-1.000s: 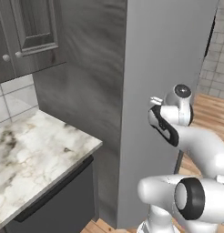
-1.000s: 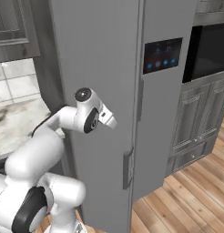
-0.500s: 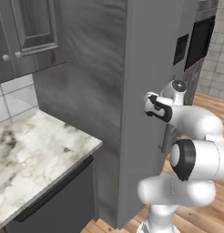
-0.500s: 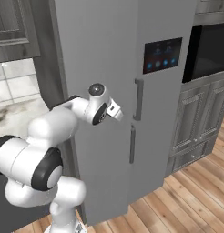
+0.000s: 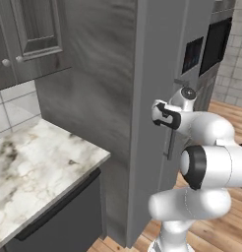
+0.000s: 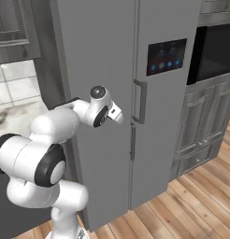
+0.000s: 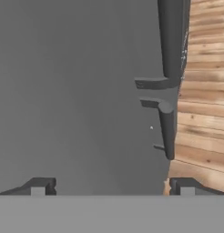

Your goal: Take the mango and orange from the highest rack and move them to the second highest rack where the carrot and broccoli are located, to maximize freezer space. Close the freezer door after rearranging.

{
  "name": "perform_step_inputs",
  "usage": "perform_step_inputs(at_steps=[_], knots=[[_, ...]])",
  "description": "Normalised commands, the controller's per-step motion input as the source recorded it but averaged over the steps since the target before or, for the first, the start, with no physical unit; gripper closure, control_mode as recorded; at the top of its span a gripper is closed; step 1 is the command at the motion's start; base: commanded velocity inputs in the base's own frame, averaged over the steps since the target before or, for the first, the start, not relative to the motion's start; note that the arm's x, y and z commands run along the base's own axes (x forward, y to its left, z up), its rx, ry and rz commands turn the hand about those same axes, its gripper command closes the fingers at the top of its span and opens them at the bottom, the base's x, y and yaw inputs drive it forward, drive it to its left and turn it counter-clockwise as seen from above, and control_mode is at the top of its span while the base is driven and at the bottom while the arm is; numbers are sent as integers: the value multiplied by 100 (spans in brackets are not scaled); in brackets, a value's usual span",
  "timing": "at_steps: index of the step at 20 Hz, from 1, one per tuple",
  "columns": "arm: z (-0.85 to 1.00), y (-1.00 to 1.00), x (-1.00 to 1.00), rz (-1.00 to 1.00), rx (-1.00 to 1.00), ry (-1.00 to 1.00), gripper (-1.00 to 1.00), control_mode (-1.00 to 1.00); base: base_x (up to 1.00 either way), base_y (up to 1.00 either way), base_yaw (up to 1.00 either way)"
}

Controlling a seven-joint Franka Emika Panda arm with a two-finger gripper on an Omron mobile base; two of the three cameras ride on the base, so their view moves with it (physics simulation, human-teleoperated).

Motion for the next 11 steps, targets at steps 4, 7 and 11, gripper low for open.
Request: perform_step_inputs(at_steps=[4, 7, 11], knots=[[-20, 39, 4, 3, 0, 0, -100, -100, 0, 0, 0], [-17, 38, 1, 7, 0, 0, -100, -100, 0, 0, 0], [-16, 42, 0, 10, 0, 0, -100, -100, 0, 0, 0]])
